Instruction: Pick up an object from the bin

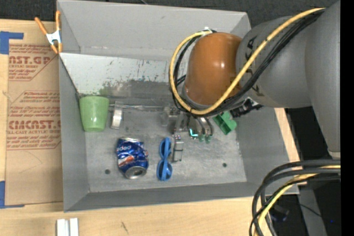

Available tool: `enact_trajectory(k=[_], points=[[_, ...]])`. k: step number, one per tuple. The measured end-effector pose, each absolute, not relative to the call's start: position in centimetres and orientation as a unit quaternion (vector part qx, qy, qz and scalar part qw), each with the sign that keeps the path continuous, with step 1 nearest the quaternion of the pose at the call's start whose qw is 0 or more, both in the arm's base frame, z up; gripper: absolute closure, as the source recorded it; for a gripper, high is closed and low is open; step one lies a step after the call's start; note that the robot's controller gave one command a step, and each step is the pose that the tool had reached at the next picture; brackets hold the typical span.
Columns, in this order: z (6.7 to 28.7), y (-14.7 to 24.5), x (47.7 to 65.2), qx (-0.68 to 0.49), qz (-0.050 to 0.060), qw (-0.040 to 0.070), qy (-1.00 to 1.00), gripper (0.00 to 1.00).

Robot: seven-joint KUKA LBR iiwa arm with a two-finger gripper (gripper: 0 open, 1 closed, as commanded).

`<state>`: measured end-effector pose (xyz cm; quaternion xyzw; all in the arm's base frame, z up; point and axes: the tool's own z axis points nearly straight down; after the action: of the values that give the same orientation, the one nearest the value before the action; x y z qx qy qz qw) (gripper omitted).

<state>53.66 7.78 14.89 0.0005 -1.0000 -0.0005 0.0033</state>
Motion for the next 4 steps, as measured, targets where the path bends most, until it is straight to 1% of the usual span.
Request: enact_trajectory(k=[1, 2, 3, 4], points=[[6.9, 12.8, 48.3, 0.040, -0.002, -0.004, -0.999, 0.00], [8.0, 20.2, 48.1, -0.019, -0.002, -0.002, -1.000, 0.00], [7.9, 19.8, 48.1, -0.021, 0.000, 0.000, -1.000, 1.00], [11.8, 21.4, 49.8, -0.250, 0.000, 0.000, -0.968, 1.00]])
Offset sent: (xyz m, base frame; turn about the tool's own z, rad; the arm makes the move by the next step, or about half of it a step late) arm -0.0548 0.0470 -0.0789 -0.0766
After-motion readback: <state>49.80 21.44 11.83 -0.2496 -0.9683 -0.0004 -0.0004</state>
